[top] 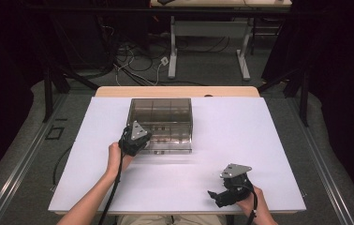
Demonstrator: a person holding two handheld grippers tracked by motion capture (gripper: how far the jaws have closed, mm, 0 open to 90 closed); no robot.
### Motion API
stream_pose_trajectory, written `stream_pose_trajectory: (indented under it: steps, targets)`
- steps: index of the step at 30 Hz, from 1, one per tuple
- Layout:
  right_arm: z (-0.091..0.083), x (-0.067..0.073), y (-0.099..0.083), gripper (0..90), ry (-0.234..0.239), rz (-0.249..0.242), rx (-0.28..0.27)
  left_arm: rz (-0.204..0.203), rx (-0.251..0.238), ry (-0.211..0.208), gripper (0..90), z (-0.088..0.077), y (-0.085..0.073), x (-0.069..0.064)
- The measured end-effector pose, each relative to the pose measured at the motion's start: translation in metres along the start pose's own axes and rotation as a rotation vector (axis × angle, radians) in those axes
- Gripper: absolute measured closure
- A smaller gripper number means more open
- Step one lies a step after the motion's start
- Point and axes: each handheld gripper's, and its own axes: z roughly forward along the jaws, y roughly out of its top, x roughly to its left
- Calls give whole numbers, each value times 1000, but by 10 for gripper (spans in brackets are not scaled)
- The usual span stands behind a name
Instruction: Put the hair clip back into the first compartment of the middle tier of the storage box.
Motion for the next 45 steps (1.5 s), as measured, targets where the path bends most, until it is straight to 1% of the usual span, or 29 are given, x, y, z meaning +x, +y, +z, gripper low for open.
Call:
stream_pose_trajectory:
  steps: [2, 3, 4, 5, 6, 7, 8, 9, 10, 12, 15, 17, 18, 20, 21, 23, 24, 26, 27, 31, 32, 34, 36, 37, 38, 39, 41, 42, 45]
  targets:
    - [0, 0, 0, 21, -2, 3, 4, -26, -27, 3, 895, -2, 1, 0]
    - [0, 0, 0, 21, -2, 3, 3, -32, -37, 1, 858, -4, 1, 0]
    - [0, 0, 0, 21, -2, 3, 3, -29, -49, 4, 824, -5, 2, -1]
    - [0, -1, 0, 21, -2, -1, 0, -33, -65, 12, 778, -7, 4, -2]
    - [-1, -1, 0, 21, -1, -1, -3, -37, -66, 8, 720, -10, 5, -3]
    - [-1, -1, 0, 21, -2, 0, -4, -33, -81, 2, 680, -13, 6, -3]
    - [-1, -1, 0, 21, -5, -6, -13, -31, -77, 12, 613, -15, 8, -4]
    - [-1, -1, 0, 21, -6, -5, -13, -27, -58, 16, 564, -18, 10, -4]
    - [-2, -1, 0, 21, -5, -5, -5, -36, -55, 6, 510, -19, 10, -5]
    - [-2, 0, 0, 21, -7, 4, -4, -47, -42, -15, 448, -26, 10, -6]
    - [-2, 0, -1, 21, -12, 6, -11, -55, -41, -21, 331, -35, 5, -8]
    - [-2, 0, 0, 21, -11, 4, -6, -55, -42, -22, 278, -40, 1, -11]
    - [-3, 0, 0, 21, -7, 4, -2, -57, -43, -24, 267, -43, 0, -12]
    - [-3, 0, 0, 21, -13, 2, -8, -49, -40, -21, 246, -49, -3, -15]
    - [-3, 0, 0, 21, -13, 4, -8, -49, -40, -26, 234, -51, -5, -17]
    - [-3, 0, 0, 21, -12, 1, -8, -47, -37, -35, 187, -55, -9, -20]
    - [-2, -1, 0, 21, -12, 0, -7, -44, -40, -31, 164, -57, -10, -21]
    - [-2, 0, 0, 21, -17, 3, -7, -51, -44, -36, 144, -60, -14, -24]
    - [-2, 0, 0, 21, -16, 3, -7, -46, -41, -34, 129, -62, -15, -26]
    - [-2, 0, 0, 21, -10, -1, -9, -60, -42, -30, 69, -68, -20, -29]
    - [-2, 0, 0, 21, -6, 5, -11, -57, -41, -24, 50, -70, -20, -30]
    - [-2, -1, 0, 21, -11, -4, -13, -65, -42, -32, 25, -72, -23, -32]
    - [-1, 0, 1, 21, -10, 5, -11, -66, -35, -35, 2, -72, -26, -34]
    - [-1, -1, 1, 21, -6, -5, -11, -66, -32, -40, 0, -71, -27, -35]
    - [0, -1, 0, 21, -8, -2, -16, -70, -32, -43, 0, -71, -28, -36]
    - [0, -1, 0, 21, -8, -3, -16, -61, -34, -37, 0, -70, -29, -35]
    - [-1, 0, 1, 21, -10, -3, -5, -65, -38, -29, 0, -70, -30, -36]
    - [-1, -1, 1, 21, -7, -4, -1, -61, -40, -26, 0, -70, -31, -36]
    - [-1, 0, 1, 21, -7, 0, 0, -67, -46, -26, 0, -68, -32, -37]
